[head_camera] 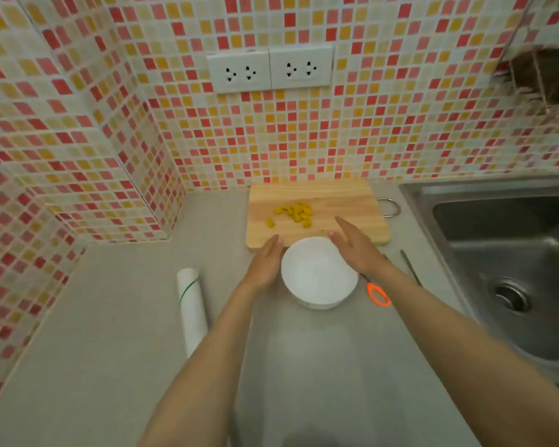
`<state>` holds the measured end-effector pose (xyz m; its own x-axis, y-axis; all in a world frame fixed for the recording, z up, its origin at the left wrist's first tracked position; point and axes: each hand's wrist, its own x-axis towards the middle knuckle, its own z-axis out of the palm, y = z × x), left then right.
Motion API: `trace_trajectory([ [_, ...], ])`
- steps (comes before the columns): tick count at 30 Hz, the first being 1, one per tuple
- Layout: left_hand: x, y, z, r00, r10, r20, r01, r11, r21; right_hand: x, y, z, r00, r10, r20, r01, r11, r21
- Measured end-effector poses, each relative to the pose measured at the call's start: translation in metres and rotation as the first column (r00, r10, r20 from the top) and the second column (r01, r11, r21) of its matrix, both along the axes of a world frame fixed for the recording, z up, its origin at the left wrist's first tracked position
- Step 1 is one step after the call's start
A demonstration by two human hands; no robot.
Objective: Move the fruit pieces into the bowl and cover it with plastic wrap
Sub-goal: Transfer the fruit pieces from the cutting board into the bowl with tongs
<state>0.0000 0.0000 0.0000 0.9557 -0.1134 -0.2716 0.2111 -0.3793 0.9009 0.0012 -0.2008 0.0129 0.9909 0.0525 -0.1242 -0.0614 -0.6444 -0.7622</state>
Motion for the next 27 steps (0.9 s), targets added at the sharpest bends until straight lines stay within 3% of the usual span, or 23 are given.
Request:
trace_trajectory([
  [2, -0.006, -0.006, -0.006, 0.993, 0.118, -0.014, -0.119, 0.988, -0.101, -0.008, 0.005, -0.006, 0.996, -0.084, -0.02, 0.086, 0.985, 0.152],
  [6, -0.015, -0.021, -0.014, 0.964, 0.257, -0.072, -0.266, 0.917, -0.296, -0.017, 0.018, -0.016, 0.979, -0.198, -0.046, 0.202, 0.932, 0.302],
  [13, -0.011, -0.029, -0.017, 0.905, 0.421, -0.065, -0.412, 0.829, -0.377, -0.014, 0.015, -0.014, 0.98, -0.195, -0.036, 0.196, 0.921, 0.338],
  [15, -0.009, -0.027, -0.015, 0.9, 0.429, -0.08, -0.427, 0.825, -0.371, -0.012, -0.008, -0.014, 0.951, -0.306, 0.047, 0.292, 0.938, 0.185],
  [18, -0.008, -0.022, -0.013, 0.892, 0.44, -0.108, -0.445, 0.808, -0.385, -0.019, -0.061, -0.025, 0.913, -0.376, 0.159, 0.405, 0.883, -0.237],
  [20, -0.005, -0.017, -0.011, 0.885, 0.452, -0.113, -0.458, 0.8, -0.388, -0.031, -0.094, -0.032, 0.937, -0.348, 0.04, 0.335, 0.858, -0.39],
  [23, 0.003, -0.014, -0.012, 0.883, 0.457, -0.112, -0.462, 0.8, -0.382, -0.046, -0.12, -0.04, 0.949, -0.281, -0.144, 0.195, 0.88, -0.434],
  [27, 0.008, -0.015, -0.011, 0.879, 0.461, -0.124, -0.469, 0.787, -0.4, -0.047, -0.121, -0.041, 0.963, -0.245, -0.112, 0.18, 0.895, -0.408],
])
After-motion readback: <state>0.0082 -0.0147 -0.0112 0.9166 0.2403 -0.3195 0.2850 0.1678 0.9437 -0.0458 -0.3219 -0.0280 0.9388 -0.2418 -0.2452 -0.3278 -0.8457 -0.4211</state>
